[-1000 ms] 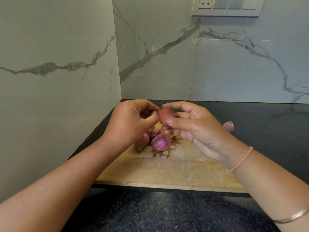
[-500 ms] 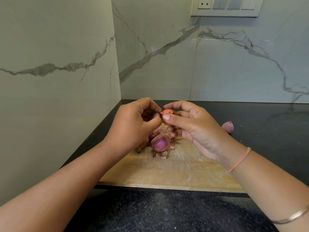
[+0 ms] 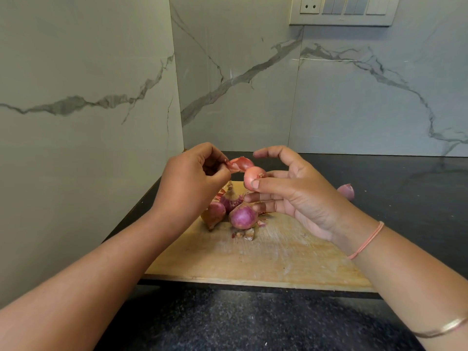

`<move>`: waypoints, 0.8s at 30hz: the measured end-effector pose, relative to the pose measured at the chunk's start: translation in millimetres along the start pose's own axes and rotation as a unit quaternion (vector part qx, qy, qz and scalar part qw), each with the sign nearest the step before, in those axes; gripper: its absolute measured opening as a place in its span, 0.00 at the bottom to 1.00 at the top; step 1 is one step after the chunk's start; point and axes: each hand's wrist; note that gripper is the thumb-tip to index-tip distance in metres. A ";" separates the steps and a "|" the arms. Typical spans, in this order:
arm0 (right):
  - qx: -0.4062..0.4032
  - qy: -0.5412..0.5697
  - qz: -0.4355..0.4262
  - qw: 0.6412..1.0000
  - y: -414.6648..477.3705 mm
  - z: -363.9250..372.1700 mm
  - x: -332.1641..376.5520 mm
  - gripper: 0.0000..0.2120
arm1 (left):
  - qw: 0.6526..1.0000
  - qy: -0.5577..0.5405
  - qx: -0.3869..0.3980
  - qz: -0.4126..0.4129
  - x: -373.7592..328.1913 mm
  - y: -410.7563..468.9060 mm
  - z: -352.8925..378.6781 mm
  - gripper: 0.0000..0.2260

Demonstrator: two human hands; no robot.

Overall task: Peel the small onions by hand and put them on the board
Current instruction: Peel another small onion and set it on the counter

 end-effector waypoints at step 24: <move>-0.063 0.032 0.109 0.992 4.1 -10.9 4.6 0.03 | 0.996 0.067 0.048 -0.043 3.6 2.1 -1.4 0.05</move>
Point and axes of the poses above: each hand's wrist, its own y-axis towards the middle knuckle, its own z-axis out of the palm, x = y × z, and after that the axes turned 15 degrees about z, right-handed
